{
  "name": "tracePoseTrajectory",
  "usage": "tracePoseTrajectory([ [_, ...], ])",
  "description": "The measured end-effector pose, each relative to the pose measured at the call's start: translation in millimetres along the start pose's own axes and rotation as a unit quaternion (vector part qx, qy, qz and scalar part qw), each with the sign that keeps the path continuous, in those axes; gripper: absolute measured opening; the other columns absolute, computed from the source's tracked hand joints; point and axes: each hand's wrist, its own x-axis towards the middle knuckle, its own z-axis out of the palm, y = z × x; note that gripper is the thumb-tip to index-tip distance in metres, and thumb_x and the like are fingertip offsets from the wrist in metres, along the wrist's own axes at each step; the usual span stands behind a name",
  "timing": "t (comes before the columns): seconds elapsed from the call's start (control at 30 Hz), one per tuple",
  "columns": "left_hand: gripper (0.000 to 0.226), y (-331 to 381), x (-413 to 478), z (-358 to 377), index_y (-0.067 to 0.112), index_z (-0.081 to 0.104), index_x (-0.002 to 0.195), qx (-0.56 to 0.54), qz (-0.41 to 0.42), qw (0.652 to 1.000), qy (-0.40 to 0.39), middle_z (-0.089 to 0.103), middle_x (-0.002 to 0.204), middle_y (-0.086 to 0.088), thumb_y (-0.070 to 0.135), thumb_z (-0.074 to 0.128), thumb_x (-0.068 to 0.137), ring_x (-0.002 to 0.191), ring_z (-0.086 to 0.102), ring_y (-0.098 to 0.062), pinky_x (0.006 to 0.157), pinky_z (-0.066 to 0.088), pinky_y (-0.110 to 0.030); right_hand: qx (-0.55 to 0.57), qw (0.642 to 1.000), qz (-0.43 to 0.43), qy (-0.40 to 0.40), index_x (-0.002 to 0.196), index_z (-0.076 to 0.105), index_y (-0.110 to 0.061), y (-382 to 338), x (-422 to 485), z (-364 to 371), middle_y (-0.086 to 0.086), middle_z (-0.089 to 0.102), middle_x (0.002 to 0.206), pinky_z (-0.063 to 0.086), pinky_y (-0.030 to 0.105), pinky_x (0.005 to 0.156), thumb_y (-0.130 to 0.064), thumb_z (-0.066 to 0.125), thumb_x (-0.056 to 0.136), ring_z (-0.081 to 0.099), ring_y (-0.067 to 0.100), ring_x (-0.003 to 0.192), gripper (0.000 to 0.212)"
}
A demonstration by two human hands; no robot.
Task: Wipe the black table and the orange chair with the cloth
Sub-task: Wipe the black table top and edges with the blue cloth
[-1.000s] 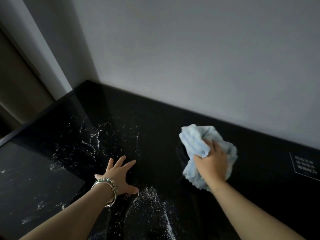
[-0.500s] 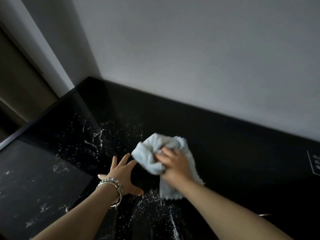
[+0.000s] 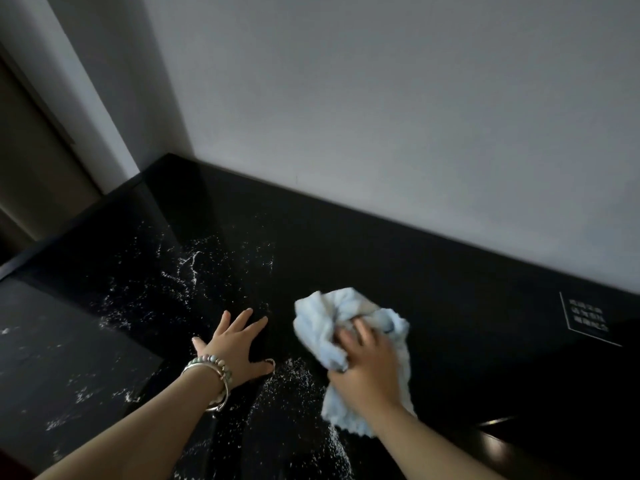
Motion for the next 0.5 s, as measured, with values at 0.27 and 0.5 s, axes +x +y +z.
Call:
tracePoseTrajectory([
  [0.27, 0.073, -3.7, -22.6, 11.9, 0.036, -0.006, 0.149, 0.079, 0.029, 0.996, -0.027, -0.019, 0.155, 0.014, 0.059, 0.034, 0.092, 0.144, -0.019, -0.022, 0.111, 0.007, -0.063, 0.083, 0.995, 0.046, 0.019, 0.086, 0.047, -0.015, 89.2, 0.6, -52.5, 0.011, 0.058, 0.076, 0.044, 0.037, 0.057, -0.033, 0.038, 0.089, 0.059, 0.023, 0.071, 0.020],
  [0.5, 0.060, -1.0, -23.9, 15.6, 0.037, -0.003, 0.149, 0.081, 0.023, 0.996, -0.016, -0.014, 0.156, 0.014, 0.049, 0.026, 0.098, 0.145, -0.015, -0.022, 0.111, 0.008, -0.063, -0.012, 1.000, 0.011, -0.003, 0.105, 0.054, -0.027, -9.1, -57.9, -2.0, 0.001, 0.059, 0.111, 0.056, 0.041, 0.075, -0.036, 0.065, 0.063, 0.061, 0.029, 0.097, 0.045],
])
